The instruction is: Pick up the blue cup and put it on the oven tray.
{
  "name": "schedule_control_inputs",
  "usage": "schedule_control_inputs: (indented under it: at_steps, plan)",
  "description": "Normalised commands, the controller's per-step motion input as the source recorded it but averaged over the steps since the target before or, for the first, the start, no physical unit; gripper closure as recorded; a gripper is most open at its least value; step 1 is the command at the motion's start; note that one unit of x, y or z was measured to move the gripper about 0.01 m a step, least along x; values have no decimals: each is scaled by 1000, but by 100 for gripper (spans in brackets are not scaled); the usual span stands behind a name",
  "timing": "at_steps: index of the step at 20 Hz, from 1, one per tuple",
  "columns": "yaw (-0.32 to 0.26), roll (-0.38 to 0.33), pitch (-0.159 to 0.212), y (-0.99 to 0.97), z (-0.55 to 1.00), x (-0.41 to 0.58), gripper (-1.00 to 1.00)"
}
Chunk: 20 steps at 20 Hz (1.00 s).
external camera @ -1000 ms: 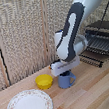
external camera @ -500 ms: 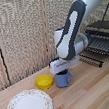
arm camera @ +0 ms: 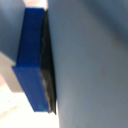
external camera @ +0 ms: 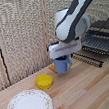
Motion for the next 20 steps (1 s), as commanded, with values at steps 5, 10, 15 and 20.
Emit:
schedule_control_inputs:
  at_steps: [5, 10, 15, 20]
  plan:
    - [-256, -153, 0, 0, 589, 359, 100]
    - [-245, -49, 12, -233, 605, 405, 100]
    - [-210, 0, 40, -494, 566, 370, 100]
    - [-177, 0, 78, -631, 537, 270, 100]
